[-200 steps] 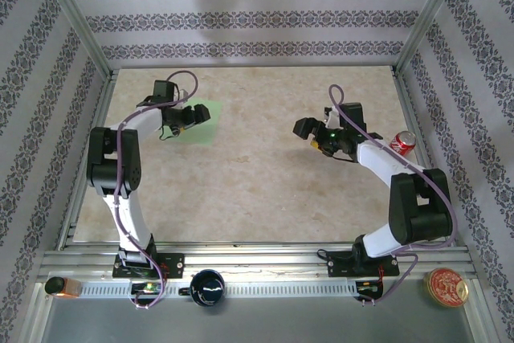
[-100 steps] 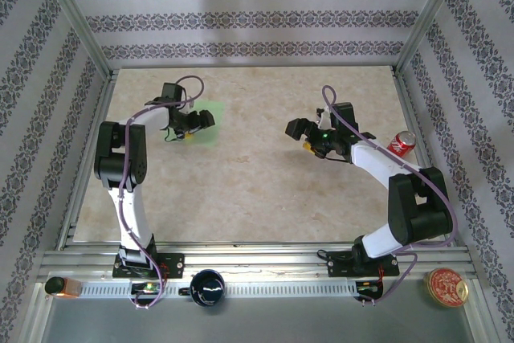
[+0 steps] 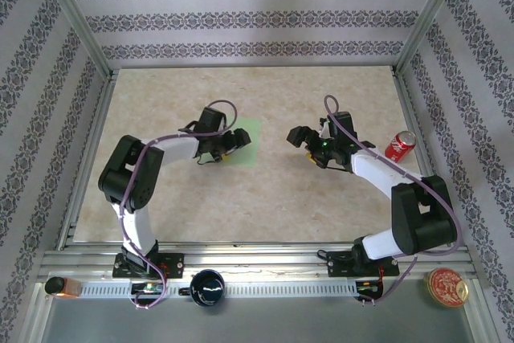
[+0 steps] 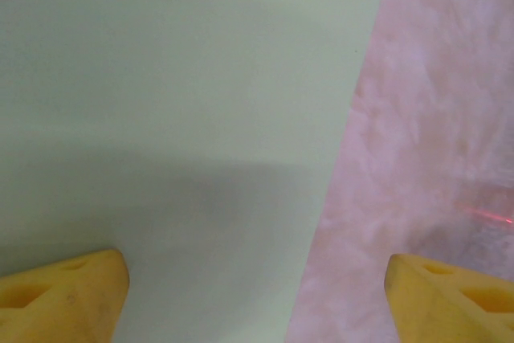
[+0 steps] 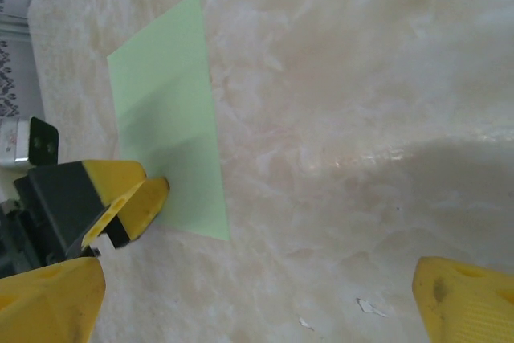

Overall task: Fold a paper plane with a square sheet of paper (pick it up from the middle)
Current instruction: Move the square sheet of paper to the center of the table, then first fold the square sheet of paper in half at the center of the table.

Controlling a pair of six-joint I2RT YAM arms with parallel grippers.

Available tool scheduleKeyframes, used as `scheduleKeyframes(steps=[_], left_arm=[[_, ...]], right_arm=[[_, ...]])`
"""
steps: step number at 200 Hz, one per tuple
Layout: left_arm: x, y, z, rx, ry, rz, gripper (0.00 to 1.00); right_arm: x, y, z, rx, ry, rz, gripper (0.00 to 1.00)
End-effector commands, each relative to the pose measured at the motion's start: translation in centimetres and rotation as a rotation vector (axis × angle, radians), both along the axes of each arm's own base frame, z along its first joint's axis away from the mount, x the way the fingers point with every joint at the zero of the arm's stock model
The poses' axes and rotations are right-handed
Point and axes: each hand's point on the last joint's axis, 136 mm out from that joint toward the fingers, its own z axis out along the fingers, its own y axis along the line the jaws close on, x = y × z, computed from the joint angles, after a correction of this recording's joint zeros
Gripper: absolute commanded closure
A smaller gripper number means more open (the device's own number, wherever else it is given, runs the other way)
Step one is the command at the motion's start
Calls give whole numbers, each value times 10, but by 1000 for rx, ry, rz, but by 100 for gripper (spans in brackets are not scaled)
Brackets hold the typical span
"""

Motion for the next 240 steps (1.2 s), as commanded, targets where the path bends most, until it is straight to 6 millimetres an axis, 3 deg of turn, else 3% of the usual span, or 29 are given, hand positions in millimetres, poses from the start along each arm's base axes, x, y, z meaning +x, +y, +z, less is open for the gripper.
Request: scheduleKeyframes(steps=[1,38,66,80,88,141,164,196,240], left_arm=[[-26,-11,-28,-12,116,116,16],[-47,-26,-28,19,111,147,16],[-40,-27,-3,18,33,148,15],[-32,-20,16,113,-47,98,12],[-27,-14,27,183,-93,64,0],[-2,24,81,554,-255,-116,1],[2,34,83,541,-248,-137,1],[1,9,70,303,-140,-223,4],[-8,-6,37,389,74,-352,15]], right_arm=[[-6,-2,-2,-13,7,-31,2],[-14,-5,-5,-19,29,-31,2],[-14,-2,-2,-9,23,-22,2],[-13,1,1,2,9,-13,2],[-13,3,4,6,0,-5,2],[-10,13,18,8,-44,42,2],[-9,17,17,-2,-44,39,2],[-8,23,13,-16,-33,34,2],[-9,18,8,-25,-11,-25,2]])
